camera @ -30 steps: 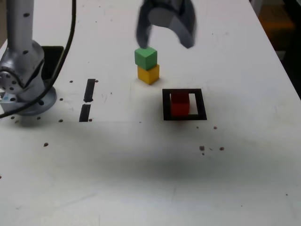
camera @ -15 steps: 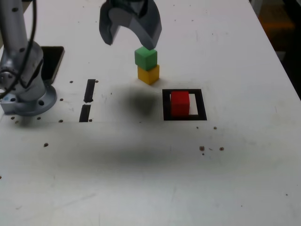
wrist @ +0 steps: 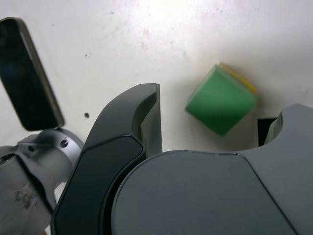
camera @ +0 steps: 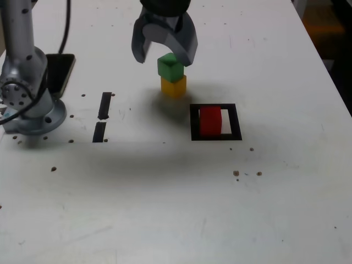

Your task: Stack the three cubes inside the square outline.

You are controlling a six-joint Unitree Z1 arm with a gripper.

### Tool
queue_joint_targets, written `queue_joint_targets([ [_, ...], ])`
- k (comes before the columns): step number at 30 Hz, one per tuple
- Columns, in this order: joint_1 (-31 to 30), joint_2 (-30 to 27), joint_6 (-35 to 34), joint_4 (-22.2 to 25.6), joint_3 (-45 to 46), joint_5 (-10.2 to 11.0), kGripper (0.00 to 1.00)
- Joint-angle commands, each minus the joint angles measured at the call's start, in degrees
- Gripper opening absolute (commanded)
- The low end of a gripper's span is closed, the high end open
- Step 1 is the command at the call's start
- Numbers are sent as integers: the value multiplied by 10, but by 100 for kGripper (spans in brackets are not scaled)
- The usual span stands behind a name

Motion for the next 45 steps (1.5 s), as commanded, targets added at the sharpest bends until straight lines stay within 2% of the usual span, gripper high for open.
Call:
queue_joint_targets([
  [1,9,8,5,-5,1,-1,88],
  [8,24,23,15,-22,8,-11,88],
  [12,31,29,17,-42,20,-16,82],
  [16,36,30,17,-53,28,-15,69],
  [20,37,29,17,-70,37,-12,48],
  [24,37,28,18,-80,43,-10,36],
  [35,37,16,18,-78,38,-4,33],
  [45,40,-27,18,12,-10,23,33],
])
